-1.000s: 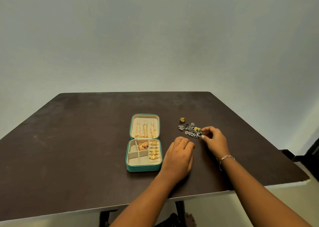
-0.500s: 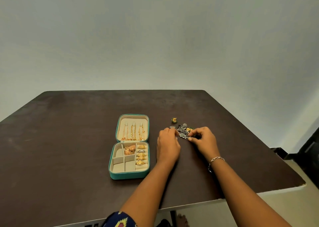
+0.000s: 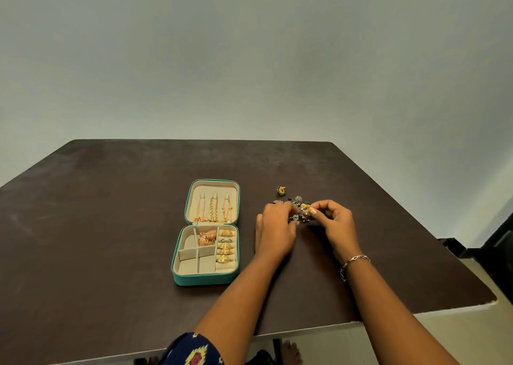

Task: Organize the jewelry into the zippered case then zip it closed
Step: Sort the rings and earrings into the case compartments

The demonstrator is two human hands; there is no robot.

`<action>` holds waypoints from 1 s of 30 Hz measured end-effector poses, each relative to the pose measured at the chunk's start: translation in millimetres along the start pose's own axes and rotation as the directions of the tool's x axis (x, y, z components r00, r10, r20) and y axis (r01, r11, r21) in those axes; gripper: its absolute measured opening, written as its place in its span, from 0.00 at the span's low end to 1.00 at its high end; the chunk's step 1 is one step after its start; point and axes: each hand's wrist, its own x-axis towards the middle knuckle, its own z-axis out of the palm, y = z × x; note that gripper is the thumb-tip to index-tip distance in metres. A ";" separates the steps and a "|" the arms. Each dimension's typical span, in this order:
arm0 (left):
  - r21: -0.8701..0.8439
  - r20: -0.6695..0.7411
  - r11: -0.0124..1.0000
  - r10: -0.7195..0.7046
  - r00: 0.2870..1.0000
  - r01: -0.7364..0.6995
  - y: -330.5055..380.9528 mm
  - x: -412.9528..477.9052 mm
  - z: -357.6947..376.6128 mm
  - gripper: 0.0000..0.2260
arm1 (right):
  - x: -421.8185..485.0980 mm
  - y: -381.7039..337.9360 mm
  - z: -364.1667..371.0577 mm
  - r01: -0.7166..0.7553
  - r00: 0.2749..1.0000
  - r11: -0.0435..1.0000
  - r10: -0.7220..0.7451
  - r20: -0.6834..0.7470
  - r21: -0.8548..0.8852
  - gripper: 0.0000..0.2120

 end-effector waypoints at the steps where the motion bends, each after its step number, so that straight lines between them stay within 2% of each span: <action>1: 0.002 0.014 1.000 0.015 1.000 -0.015 0.7 -1.0 -0.4 0.10 | -1.1 -1.2 -0.4 0.001 1.000 1.000 -0.001 0.008 0.024 0.08; 7: 0.052 0.059 0.998 0.038 0.998 -0.042 -0.4 0.0 -0.3 0.14 | -8.7 -7.7 -0.9 -0.074 0.995 0.973 0.056 0.088 0.218 0.05; 13: 0.160 0.116 0.985 0.052 0.992 -0.071 -3.5 0.3 1.9 0.11 | -19.2 -17.4 1.5 -0.120 0.990 0.926 0.084 0.113 0.358 0.06; 17: 0.154 0.133 0.985 0.052 0.990 -0.073 -4.1 0.0 0.3 0.08 | -20.2 -16.5 -0.3 -0.115 0.993 0.908 0.094 0.073 0.402 0.06; 23: -0.014 0.107 1.000 0.019 0.994 -0.018 -4.7 -4.8 -4.6 0.05 | -16.9 -9.4 -0.9 -0.083 0.995 0.914 0.097 -0.016 0.397 0.07; 30: -0.094 0.055 0.995 -0.013 0.998 0.018 -6.3 -15.3 -9.0 0.05 | -23.8 -10.8 6.4 -0.040 0.999 0.983 0.034 0.035 0.179 0.08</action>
